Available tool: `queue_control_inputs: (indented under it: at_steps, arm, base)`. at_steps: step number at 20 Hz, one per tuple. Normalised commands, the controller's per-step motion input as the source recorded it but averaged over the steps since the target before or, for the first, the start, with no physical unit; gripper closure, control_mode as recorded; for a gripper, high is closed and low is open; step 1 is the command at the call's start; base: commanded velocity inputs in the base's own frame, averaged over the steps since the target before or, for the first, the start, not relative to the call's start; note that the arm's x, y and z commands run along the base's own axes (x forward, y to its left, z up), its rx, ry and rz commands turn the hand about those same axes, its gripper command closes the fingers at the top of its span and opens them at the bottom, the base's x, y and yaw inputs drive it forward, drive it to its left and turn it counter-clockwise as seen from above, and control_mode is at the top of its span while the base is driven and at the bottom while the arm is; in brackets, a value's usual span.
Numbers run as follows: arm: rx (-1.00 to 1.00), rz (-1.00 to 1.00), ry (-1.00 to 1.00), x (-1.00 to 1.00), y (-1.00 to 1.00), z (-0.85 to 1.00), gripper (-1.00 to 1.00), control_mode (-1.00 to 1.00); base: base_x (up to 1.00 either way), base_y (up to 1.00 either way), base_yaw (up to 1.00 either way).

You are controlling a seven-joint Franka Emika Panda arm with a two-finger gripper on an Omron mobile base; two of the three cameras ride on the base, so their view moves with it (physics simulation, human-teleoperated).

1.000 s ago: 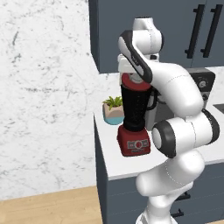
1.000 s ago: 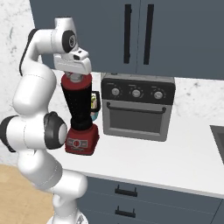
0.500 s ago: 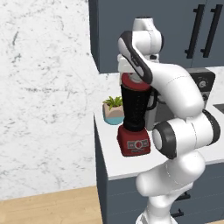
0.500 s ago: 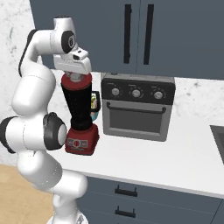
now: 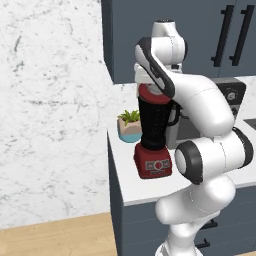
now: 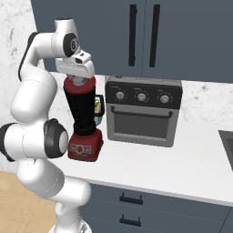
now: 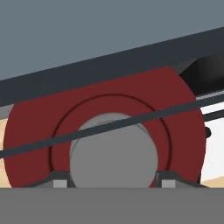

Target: Close the lid blender by securely placing the lid on top.

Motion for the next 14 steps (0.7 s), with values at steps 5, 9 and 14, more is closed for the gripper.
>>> queue_control_inputs:
  at_steps: [5, 9, 14]
  arm:
    - [-0.03, 0.02, 0.15, 0.06, 0.04, 0.0, 1.0, -1.0]
    - [-0.07, 0.04, 0.24, 0.12, 0.06, -0.03, 1.0, -1.0]
    - [-0.05, 0.04, 0.16, 0.02, 0.03, -0.05, 1.0, -1.0]
  base:
    - [0.0, 0.0, 0.0]
    - [0.0, 0.0, 0.0]
    - [0.0, 0.0, 0.0]
